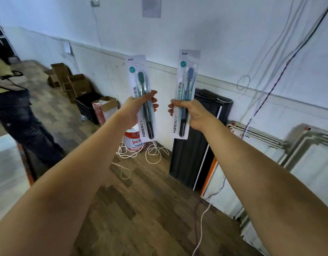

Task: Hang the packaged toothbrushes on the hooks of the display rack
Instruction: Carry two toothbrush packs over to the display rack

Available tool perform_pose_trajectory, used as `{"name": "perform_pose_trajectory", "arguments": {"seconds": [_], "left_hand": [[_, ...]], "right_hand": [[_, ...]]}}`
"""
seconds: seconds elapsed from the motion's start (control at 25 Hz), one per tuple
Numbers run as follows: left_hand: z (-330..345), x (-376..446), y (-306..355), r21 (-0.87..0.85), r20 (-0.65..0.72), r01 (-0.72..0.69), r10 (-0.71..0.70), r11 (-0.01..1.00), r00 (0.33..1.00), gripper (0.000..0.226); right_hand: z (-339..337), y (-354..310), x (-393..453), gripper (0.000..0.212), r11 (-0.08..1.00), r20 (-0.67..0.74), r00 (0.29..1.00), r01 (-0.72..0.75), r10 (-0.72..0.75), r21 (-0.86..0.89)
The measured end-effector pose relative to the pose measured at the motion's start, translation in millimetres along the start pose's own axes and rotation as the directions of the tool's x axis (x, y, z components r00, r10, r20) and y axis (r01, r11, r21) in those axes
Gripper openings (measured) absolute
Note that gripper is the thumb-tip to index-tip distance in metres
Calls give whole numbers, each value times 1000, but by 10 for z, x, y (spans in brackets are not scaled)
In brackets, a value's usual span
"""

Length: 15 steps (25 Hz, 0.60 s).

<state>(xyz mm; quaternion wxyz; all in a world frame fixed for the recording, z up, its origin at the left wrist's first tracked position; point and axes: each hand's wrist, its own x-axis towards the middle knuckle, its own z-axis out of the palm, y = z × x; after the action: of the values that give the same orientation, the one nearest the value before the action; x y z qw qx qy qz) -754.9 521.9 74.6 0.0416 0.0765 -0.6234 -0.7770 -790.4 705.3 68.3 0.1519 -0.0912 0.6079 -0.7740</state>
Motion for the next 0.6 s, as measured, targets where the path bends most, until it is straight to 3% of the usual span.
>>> {"name": "perform_pose_trajectory", "arguments": {"seconds": [0.12, 0.36, 0.6], "left_hand": [[-297, 227, 7, -73, -75, -9, 4, 997, 997, 14], [-926, 569, -145, 67, -148, -30, 40, 997, 988, 5], [-1337, 959, 11, 107, -292, -54, 84, 993, 953, 8]], "right_hand": [[202, 108, 326, 6, 1000, 65, 998, -21, 22, -14], [560, 398, 1041, 10, 989, 228, 969, -68, 96, -130], [999, 449, 1940, 9, 975, 462, 877, -33, 134, -220]]}}
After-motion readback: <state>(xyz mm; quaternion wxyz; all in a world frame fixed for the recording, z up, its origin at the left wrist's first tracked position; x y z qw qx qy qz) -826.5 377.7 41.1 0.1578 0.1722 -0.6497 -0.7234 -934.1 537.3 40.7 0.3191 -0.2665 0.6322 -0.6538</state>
